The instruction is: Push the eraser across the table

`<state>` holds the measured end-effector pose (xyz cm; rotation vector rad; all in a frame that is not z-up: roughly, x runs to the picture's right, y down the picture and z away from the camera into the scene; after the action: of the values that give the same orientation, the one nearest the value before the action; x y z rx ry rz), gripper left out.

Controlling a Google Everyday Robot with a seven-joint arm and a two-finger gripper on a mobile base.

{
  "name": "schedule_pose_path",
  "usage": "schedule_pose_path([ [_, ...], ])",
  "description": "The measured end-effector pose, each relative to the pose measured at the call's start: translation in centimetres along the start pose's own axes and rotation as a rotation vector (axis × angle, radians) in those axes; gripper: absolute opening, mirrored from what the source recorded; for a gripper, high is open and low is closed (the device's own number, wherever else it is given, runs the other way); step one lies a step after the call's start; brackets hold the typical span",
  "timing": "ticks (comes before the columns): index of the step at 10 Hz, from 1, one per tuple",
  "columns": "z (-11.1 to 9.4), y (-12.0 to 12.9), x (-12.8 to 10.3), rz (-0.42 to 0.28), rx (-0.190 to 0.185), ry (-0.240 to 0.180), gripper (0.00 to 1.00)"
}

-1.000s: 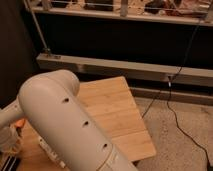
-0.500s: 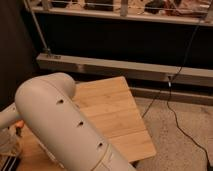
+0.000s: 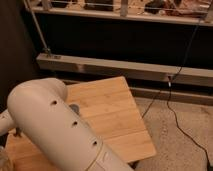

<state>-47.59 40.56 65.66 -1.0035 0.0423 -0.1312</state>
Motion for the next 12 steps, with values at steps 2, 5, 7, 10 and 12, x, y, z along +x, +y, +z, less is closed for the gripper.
schedule_pose_path([
  [2, 0.2, 2.5, -0.7, -0.055, -0.098, 0.022, 0.00],
  [5, -1.6, 2.3, -2.0, -0.049, -0.232, -0.003, 0.00],
  [7, -3.5, -2.2, -1.7, 0.049, -0.195, -0.039, 0.00],
  [10, -6.7, -9.6, 0.7, 0.230, -0.079, -0.107, 0.00],
  [12, -8.0, -12.1, 2.3, 0.299, -0.021, -0.135, 0.01],
])
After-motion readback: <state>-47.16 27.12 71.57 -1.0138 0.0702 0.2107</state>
